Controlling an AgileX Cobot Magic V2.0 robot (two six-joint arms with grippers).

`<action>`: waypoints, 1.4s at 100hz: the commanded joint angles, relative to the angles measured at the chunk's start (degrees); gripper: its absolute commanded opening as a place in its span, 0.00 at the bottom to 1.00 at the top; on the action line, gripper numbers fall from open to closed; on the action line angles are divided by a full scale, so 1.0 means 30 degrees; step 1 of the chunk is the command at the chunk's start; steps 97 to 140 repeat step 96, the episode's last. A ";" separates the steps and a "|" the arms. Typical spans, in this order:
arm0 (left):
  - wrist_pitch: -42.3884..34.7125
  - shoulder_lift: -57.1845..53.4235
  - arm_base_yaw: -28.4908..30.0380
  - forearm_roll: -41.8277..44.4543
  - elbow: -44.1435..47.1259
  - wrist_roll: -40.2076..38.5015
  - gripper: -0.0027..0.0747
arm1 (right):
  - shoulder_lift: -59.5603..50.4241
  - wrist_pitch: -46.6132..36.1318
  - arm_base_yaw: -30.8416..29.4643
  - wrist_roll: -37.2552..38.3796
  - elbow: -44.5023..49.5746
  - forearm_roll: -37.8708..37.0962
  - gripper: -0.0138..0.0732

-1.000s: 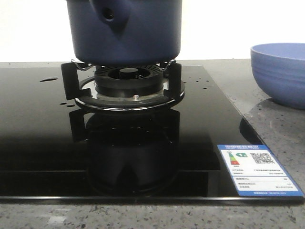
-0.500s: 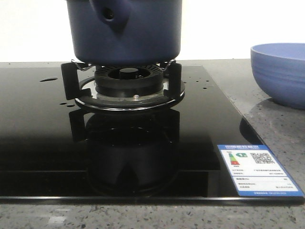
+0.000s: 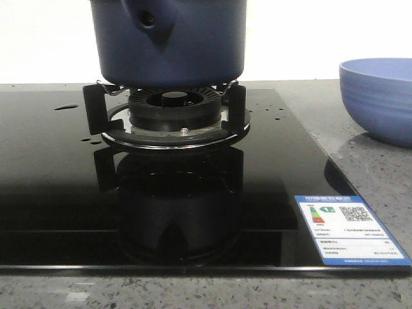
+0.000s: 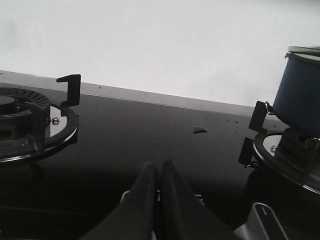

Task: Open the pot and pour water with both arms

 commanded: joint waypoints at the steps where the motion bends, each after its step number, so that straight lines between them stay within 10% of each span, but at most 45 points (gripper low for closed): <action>1: -0.1417 -0.0511 -0.0081 0.0035 0.0652 -0.0149 0.01 | -0.1126 -0.2150 0.0004 0.0490 0.0874 -0.0585 0.09; 39: -0.1417 -0.0484 -0.0049 0.0035 0.0652 -0.0149 0.01 | -0.3623 0.2425 0.0004 0.2342 0.1151 -0.2832 0.09; 140: -0.1417 -0.0484 -0.0049 0.0035 0.0652 -0.0149 0.01 | -0.3623 0.2465 0.0004 0.2342 0.1151 -0.2832 0.09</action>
